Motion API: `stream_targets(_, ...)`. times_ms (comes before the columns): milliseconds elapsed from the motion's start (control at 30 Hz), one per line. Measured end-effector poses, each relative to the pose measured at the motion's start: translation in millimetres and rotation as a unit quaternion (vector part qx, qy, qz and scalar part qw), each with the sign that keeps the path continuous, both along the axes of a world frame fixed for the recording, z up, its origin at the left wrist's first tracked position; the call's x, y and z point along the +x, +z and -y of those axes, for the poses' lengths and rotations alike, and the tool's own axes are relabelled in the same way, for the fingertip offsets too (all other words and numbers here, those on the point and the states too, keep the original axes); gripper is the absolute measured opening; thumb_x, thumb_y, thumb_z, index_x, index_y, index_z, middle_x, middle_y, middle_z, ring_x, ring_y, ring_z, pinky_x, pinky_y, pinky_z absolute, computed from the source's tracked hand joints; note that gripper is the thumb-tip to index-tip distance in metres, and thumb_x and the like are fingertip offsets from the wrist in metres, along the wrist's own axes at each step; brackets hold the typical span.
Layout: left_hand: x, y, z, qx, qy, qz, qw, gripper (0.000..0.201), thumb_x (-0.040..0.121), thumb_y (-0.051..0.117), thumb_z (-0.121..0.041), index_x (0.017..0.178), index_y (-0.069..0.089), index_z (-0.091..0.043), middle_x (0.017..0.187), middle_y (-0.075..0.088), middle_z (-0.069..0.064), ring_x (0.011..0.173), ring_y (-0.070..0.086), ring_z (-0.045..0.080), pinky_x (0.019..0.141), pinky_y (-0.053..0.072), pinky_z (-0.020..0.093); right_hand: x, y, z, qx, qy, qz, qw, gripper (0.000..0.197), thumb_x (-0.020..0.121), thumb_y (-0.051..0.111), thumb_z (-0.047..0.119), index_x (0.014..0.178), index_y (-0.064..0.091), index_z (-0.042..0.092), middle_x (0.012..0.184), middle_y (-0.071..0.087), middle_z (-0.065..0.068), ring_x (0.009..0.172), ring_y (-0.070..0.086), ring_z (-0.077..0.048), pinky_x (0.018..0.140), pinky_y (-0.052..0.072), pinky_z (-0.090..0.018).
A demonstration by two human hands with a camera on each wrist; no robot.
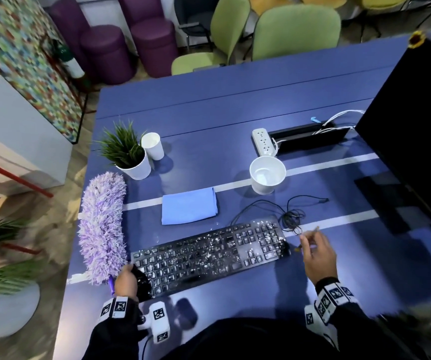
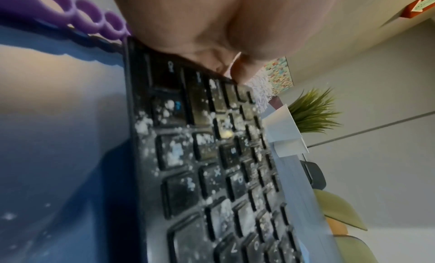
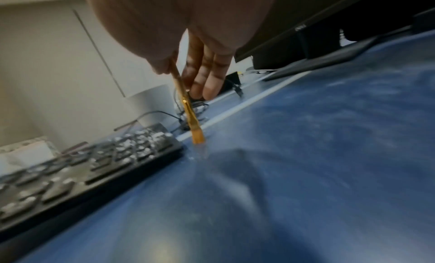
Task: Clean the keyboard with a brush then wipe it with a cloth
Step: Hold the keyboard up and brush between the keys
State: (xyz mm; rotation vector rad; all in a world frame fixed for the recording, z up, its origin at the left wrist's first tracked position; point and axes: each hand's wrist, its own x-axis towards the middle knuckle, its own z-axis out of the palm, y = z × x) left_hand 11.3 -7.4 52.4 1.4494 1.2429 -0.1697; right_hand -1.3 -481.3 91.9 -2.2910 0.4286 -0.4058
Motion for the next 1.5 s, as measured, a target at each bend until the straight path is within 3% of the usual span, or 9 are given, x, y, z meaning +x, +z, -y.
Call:
stream_targets(100,4.4,-2.1,-3.0,-0.025,0.041,0.046,0.998,0.048,0.074,0.056,-0.056,0.093,0.067,-0.013,0.105,0.063,0.032,0.069,0.059,0.03,0.071,0.052,0.039,-7.8,-9.6,8.9,0.013,-0.05,-0.063,0.997,0.043,0.088,0.04,0.039,0.09,0.066,0.005,0.091,0.059,-0.018,0.083,0.058,-0.033,0.078,0.043,-0.031)
stream_targets(200,6.7,31.6,20.7,-0.04,0.032,0.051,0.997,0.091,0.059,0.062,-0.084,0.116,0.064,-0.013,0.115,0.064,0.014,0.099,0.064,0.032,0.095,0.05,0.048,-8.7,-16.1,22.4,0.03,-0.056,-0.158,0.985,0.051,0.086,0.034,0.047,0.08,0.066,0.008,0.083,0.067,-0.018,0.089,0.059,-0.036,0.078,0.045,-0.039)
stream_targets(367,4.7,48.3,38.1,0.053,0.034,0.075,0.995,0.057,0.068,0.069,-0.072,0.068,0.054,-0.017,0.077,0.053,0.007,0.073,0.049,0.023,0.07,0.042,0.032,-0.9,8.2,18.0,0.05,-0.027,-0.154,0.986,0.044,0.091,0.043,0.043,0.066,0.061,0.013,0.06,0.067,-0.005,0.071,0.065,-0.027,0.06,0.04,-0.026)
stream_targets(533,7.4,38.6,29.3,0.052,0.077,0.097,0.991,0.084,0.051,0.075,-0.072,0.11,0.069,-0.014,0.111,0.068,0.008,0.102,0.064,0.029,0.101,0.048,0.047,10.5,41.2,-0.5,-0.018,0.008,-0.01,1.0,0.026,0.089,0.045,0.032,0.079,0.066,0.019,0.062,0.066,0.001,0.062,0.059,-0.014,0.061,0.039,-0.022)
stream_targets(667,6.0,34.6,23.9,0.022,0.079,0.105,0.991,0.074,0.039,0.079,-0.076,0.091,0.074,-0.023,0.105,0.073,0.006,0.099,0.068,0.03,0.096,0.051,0.052,15.5,45.0,-10.1,-0.015,0.02,0.072,0.997,0.031,0.091,0.045,0.033,0.089,0.069,0.013,0.076,0.065,0.005,0.074,0.055,-0.004,0.066,0.038,0.001)
stream_targets(867,2.6,30.7,19.1,0.0,0.079,0.134,0.988,0.06,0.046,0.08,-0.071,0.091,0.076,-0.032,0.11,0.073,0.003,0.103,0.067,0.028,0.097,0.05,0.053,13.1,18.3,-3.7,-0.063,0.056,-0.104,0.991,0.033,0.087,0.039,0.034,0.063,0.056,0.018,0.055,0.053,0.002,0.066,0.063,-0.032,0.06,0.033,-0.024)
stream_targets(1033,-0.4,25.6,16.4,-0.014,0.083,0.155,0.984,0.065,0.038,0.082,-0.068,0.095,0.075,-0.038,0.113,0.072,0.002,0.109,0.066,0.028,0.101,0.047,0.053,18.8,30.3,-4.6,-0.042,0.026,-0.057,0.997,0.029,0.095,0.047,0.027,0.081,0.066,0.01,0.068,0.066,-0.002,0.066,0.057,-0.021,0.064,0.035,-0.023)
stream_targets(1133,-0.3,22.4,14.2,-0.027,0.092,0.155,0.983,0.063,0.039,0.084,-0.065,0.095,0.076,-0.036,0.113,0.072,0.005,0.108,0.066,0.029,0.1,0.048,0.055,18.1,21.6,-3.4,-0.054,0.048,-0.101,0.992,0.047,0.089,0.033,0.045,0.07,0.062,0.013,0.063,0.063,-0.002,0.067,0.061,-0.028,0.065,0.045,-0.028)
stream_targets(1500,-0.2,25.1,15.8,-0.044,0.105,0.181,0.977,0.045,0.048,0.082,-0.048,0.088,0.078,-0.029,0.111,0.071,0.014,0.106,0.067,0.031,0.1,0.048,0.055,10.7,22.8,-8.1,-0.044,0.035,-0.063,0.996,0.038,0.089,0.041,0.03,0.073,0.067,0.008,0.075,0.068,0.003,0.069,0.058,-0.013,0.064,0.033,-0.019)
